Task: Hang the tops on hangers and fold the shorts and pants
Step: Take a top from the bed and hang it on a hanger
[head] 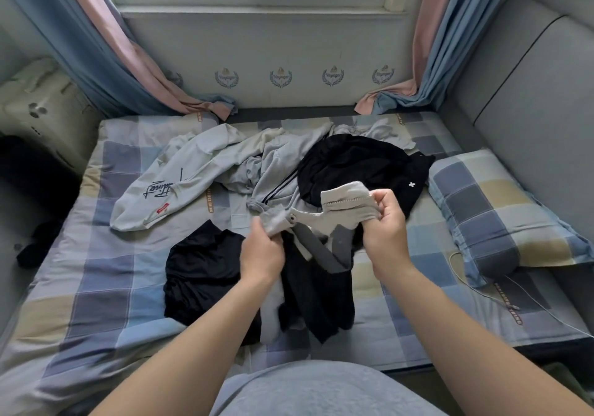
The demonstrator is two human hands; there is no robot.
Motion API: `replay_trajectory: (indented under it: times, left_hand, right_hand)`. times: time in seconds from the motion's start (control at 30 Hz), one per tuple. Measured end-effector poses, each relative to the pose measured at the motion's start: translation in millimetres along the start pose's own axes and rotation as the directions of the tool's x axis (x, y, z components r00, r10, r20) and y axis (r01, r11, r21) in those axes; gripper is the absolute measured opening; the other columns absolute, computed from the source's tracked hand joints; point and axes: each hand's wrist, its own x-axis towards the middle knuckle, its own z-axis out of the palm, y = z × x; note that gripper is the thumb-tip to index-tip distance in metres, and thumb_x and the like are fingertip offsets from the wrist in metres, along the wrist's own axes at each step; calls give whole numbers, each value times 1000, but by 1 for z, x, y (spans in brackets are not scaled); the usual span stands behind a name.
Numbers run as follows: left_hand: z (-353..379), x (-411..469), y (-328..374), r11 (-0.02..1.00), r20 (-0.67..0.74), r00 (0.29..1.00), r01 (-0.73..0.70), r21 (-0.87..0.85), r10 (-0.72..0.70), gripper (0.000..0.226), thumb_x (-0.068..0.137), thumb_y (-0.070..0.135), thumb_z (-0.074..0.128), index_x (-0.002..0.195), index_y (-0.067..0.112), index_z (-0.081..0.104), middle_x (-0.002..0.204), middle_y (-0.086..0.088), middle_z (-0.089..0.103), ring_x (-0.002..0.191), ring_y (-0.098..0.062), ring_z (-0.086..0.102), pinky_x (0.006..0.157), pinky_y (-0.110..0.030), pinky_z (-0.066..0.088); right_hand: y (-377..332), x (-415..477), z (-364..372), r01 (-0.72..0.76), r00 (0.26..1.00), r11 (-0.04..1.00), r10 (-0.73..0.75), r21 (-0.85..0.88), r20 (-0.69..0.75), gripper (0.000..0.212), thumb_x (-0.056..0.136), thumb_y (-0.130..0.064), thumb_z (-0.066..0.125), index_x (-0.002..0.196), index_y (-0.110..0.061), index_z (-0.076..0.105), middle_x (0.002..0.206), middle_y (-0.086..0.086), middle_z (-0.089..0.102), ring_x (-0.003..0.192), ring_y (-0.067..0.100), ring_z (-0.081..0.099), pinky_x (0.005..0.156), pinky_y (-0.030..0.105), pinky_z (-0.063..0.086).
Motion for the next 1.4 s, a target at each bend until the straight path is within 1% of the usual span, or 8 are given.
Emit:
replay_trajectory:
  times: [0.1,0.27,0.63,0.77,0.9,1.03,1.2,1.4]
  left_hand:
    - [-16,7,4,955,-82,997,-22,-297,-2,21,90,5,58,103,18,48,90,-4,66,82,-24,65,66,-38,52]
    - [-36,14,20,809,61,992,-53,-585,110,32,79,-9,50,102,13,51,75,7,67,69,-13,64,58,-27,53]
    - [-50,-5,43,444,431,895,342,-828,116,31,95,30,55,118,11,59,102,-10,75,83,-19,74,69,-34,61]
    - [-50,-7,49,414,445,893,382,-826,64,16,103,24,50,108,12,60,91,-6,76,77,-16,75,65,-32,61]
    - [-54,-5,45,464,455,888,376,-802,67,12,103,9,48,108,11,60,86,-10,73,67,-16,71,56,-28,59]
    - [-50,-4,41,567,456,886,334,-753,85,23,98,-5,52,119,3,56,92,-15,71,78,-22,69,71,-33,60]
    - [-46,2,37,712,362,932,241,-659,20,18,85,2,68,99,11,59,78,-8,65,68,-20,59,63,-33,52]
    - [-60,11,24,973,276,952,-175,148,129,45,84,-5,49,104,31,68,118,8,58,100,-3,56,82,-20,46]
  right_hand:
    - [29,-12,-9,100,986,961,-61,-259,156,17,90,-5,65,91,-21,61,78,-9,64,70,6,54,65,24,46]
    - [54,-21,-6,-205,738,855,455,-476,498,22,87,-32,77,101,-18,68,95,-5,73,88,9,65,80,26,48]
    - [33,-13,33,-62,799,903,300,-426,521,58,74,-53,77,124,-45,50,122,-27,54,112,-11,50,82,8,41]
    - [37,-22,49,-89,788,917,304,-390,535,48,66,-58,69,109,-37,62,109,-16,69,103,-1,66,93,31,54]
    - [26,-24,51,22,869,957,126,-291,479,31,80,-50,65,106,-33,64,98,-16,73,97,-2,67,85,23,55]
    - [18,-18,49,118,920,946,11,-302,392,16,92,-16,52,92,-24,66,54,-18,56,47,2,48,48,13,35]
    - [24,-4,45,91,959,915,26,-394,283,19,94,-1,40,89,-7,58,54,-2,42,47,8,35,49,24,30]
    - [7,18,29,63,933,956,45,-287,356,12,94,-5,60,85,0,65,70,8,54,69,14,45,66,33,39]
